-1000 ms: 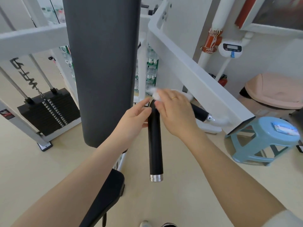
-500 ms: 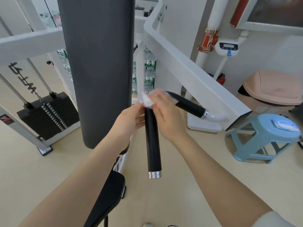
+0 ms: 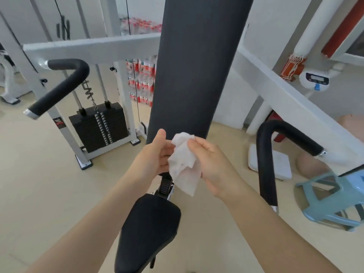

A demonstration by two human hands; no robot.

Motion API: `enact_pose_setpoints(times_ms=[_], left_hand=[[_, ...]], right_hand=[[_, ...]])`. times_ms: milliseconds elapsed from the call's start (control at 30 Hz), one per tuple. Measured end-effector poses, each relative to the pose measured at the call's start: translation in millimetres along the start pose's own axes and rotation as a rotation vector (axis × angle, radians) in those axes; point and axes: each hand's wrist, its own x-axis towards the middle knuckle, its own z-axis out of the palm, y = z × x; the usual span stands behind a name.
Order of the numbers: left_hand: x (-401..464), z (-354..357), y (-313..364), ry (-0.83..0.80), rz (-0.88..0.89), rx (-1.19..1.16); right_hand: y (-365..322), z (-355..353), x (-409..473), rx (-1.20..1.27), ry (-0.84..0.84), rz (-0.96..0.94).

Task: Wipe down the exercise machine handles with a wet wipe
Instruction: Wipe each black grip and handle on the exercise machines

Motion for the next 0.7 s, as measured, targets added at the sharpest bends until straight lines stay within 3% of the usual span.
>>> enact_pose_setpoints(times_ms=[200,333,533,700], left_hand=[[-37,-147,10,-0.007,0.059,0.256],[-47,-235,27,-0.019,0.104,0.309],[-35,-318,50,-0.051,0.198,0.383],[7,-371,76,-0.043,0.242,0.350]], right_hand=[[1,130,25,0.266,-0.099,0.187],[-13,210,38,0.221,-0.214,0.083],[-26,269,69,0.100,-0.118,0.036],[-41,280,111,0.234,-0.013,-0.041]])
